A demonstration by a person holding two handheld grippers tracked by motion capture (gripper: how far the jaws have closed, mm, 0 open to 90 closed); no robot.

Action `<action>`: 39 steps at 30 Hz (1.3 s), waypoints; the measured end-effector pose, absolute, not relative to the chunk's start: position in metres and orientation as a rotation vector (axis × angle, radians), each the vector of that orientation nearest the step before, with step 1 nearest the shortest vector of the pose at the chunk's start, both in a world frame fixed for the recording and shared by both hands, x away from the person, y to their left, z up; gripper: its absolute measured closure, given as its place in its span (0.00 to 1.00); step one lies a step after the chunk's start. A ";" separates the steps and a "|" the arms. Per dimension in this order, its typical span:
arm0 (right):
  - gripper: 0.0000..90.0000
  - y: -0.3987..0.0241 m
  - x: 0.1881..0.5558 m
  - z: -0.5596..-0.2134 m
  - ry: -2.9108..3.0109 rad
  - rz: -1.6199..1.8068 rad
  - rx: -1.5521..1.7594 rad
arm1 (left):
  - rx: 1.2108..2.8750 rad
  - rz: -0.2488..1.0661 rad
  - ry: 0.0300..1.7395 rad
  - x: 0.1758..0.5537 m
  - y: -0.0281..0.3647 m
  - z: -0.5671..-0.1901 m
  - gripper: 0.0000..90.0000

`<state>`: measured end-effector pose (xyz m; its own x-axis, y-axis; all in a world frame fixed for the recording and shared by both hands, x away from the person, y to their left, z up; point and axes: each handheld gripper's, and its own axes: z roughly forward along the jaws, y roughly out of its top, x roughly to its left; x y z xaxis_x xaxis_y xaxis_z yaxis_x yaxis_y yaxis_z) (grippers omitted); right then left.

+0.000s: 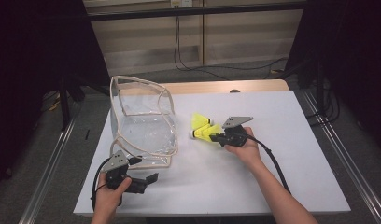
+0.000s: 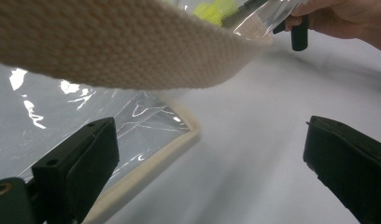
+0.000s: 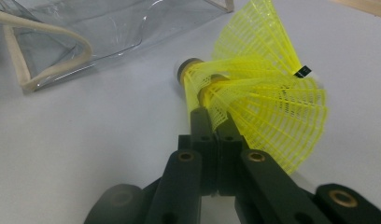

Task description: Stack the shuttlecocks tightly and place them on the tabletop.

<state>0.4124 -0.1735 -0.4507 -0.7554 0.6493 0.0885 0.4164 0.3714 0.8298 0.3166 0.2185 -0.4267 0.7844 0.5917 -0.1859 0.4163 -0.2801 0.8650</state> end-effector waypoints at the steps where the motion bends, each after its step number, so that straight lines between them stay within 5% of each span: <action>1: 1.00 -0.173 0.412 -0.451 2.379 1.330 0.949 | 1.914 0.211 0.761 0.317 0.218 -0.427 0.04; 17: 0.98 -0.170 0.412 -0.454 2.393 1.347 0.969 | 1.914 0.207 0.762 0.316 0.217 -0.427 0.04; 39: 0.55 -0.175 0.409 -0.450 2.354 1.288 1.055 | 1.909 0.207 0.760 0.316 0.218 -0.426 0.04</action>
<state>0.4091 -0.1754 -0.4505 -0.7036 0.7016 0.1129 0.4732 0.3441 0.8110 0.3163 0.2180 -0.4265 0.7856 0.5898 -0.1871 0.4133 -0.2751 0.8681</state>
